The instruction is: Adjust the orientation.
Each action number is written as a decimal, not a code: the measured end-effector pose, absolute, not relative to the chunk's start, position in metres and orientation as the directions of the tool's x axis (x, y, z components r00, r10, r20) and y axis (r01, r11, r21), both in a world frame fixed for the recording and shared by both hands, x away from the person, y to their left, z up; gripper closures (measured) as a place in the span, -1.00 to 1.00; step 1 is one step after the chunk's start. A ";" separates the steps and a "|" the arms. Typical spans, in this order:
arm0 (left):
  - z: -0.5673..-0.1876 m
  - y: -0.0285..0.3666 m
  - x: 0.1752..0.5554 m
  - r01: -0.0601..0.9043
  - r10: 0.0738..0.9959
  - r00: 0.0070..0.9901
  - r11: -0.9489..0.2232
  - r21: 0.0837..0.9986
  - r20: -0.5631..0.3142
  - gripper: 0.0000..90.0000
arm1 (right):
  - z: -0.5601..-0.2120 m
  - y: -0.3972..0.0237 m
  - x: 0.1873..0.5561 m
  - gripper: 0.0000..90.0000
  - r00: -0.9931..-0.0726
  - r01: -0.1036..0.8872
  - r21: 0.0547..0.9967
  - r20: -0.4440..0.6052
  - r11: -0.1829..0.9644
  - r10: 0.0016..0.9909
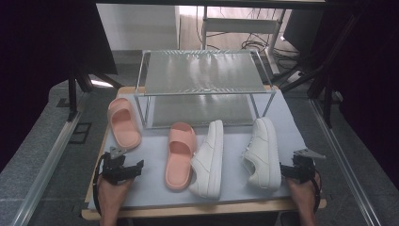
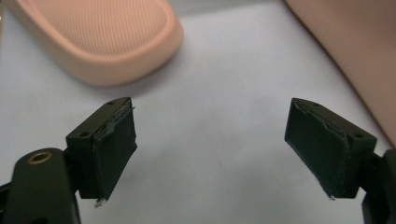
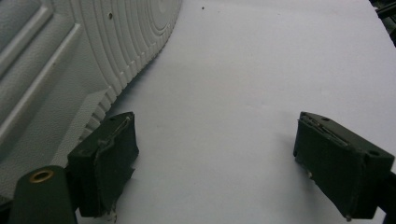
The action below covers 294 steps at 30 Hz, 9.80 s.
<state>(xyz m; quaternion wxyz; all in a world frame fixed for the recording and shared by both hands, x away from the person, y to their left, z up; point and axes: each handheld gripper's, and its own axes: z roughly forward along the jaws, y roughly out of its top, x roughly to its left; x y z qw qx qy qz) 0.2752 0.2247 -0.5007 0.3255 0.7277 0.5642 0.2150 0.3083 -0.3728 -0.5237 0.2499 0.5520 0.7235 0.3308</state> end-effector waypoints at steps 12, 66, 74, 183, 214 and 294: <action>-0.484 0.226 0.299 0.656 0.953 0.292 -0.142 0.741 -0.076 -0.49 | -0.524 -0.373 0.308 -0.69 -0.266 0.633 0.755 0.004 0.172 0.964; -0.476 0.261 0.427 0.673 0.986 0.147 -0.041 0.738 -0.079 0.33 | -0.524 -0.373 0.308 -0.69 -0.268 0.632 0.755 0.002 0.174 0.964; -0.478 0.260 0.444 0.676 0.990 0.128 -0.045 0.735 -0.057 0.43 | -0.524 -0.373 0.308 -0.69 -0.268 0.632 0.755 0.002 0.174 0.963; -0.443 0.172 0.293 0.560 0.892 0.450 -0.323 0.763 0.048 0.90 | -0.524 -0.373 0.308 -0.69 -0.266 0.632 0.756 0.004 0.171 0.964; -0.456 0.131 0.381 0.563 0.932 0.354 -0.273 0.780 0.071 0.90 | -0.524 -0.373 0.308 -0.69 -0.269 0.631 0.756 0.001 0.175 0.963; -0.501 0.186 0.313 0.626 0.934 0.355 -0.200 0.754 -0.046 0.99 | -0.524 -0.373 0.308 -0.69 -0.267 0.630 0.757 0.003 0.172 0.964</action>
